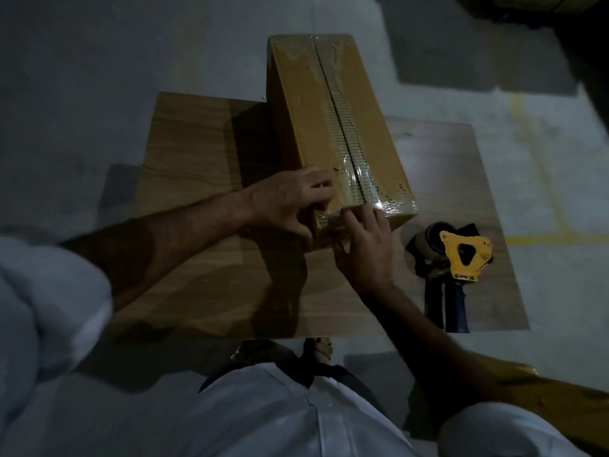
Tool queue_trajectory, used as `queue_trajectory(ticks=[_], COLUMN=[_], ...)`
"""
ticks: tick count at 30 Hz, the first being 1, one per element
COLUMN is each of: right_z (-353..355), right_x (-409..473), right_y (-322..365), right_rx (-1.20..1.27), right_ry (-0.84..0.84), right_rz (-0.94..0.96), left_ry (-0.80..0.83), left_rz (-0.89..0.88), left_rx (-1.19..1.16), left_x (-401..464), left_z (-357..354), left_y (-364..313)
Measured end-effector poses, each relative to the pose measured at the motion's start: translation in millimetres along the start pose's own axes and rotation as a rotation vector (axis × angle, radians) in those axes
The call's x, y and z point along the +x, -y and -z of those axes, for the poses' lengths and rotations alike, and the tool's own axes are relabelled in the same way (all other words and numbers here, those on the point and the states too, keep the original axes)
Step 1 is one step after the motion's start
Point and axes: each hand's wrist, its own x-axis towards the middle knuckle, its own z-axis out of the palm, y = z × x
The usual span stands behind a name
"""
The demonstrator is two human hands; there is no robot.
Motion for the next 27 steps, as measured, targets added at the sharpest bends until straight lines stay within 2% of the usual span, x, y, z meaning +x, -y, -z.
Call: queue_trajectory(ticks=[1,4,7,12,14,16,19,21,24,27], right_z=[5,12,14,31,39,42,40,39,39,33], right_x=[-1,0,3,3,8,11,1,-15,-37,-51], right_y=[-3,-14,-21,-56,-70,-74,-63,-53,-38,-14], right_rx=[0.044,0.163,0.114,0.062,0.158,0.255,0.226,0.253,0.325,0.501], right_ry=[0.023,0.017,-0.010,0.020,0.094,0.127,0.134,0.122,0.095,0.157], right_rz=[0.009,0.012,-0.047,-0.370,-0.395,-0.364,-0.357,-0.360,-0.251,-0.108], left_ry=[0.008,-0.103,-0.241,-0.246,-0.250,-0.259,-0.290,-0.291,-0.267,-0.173], left_rz=[0.033,0.191,0.369,0.546,0.593,0.616,0.633,0.585,0.492,0.442], left_rx=[-0.042,-0.074,-0.060,0.098,0.115,0.081,0.010,0.011,-0.001,0.006], left_x=[-2,-8,-4,-2,9,23,32,20,-9,-27], left_z=[1,-10,-21,-29,-31,-37,-44,-43,-34,-28], left_y=[-7,-29,-51,-74,-84,-94,-96,-89,-84,-90])
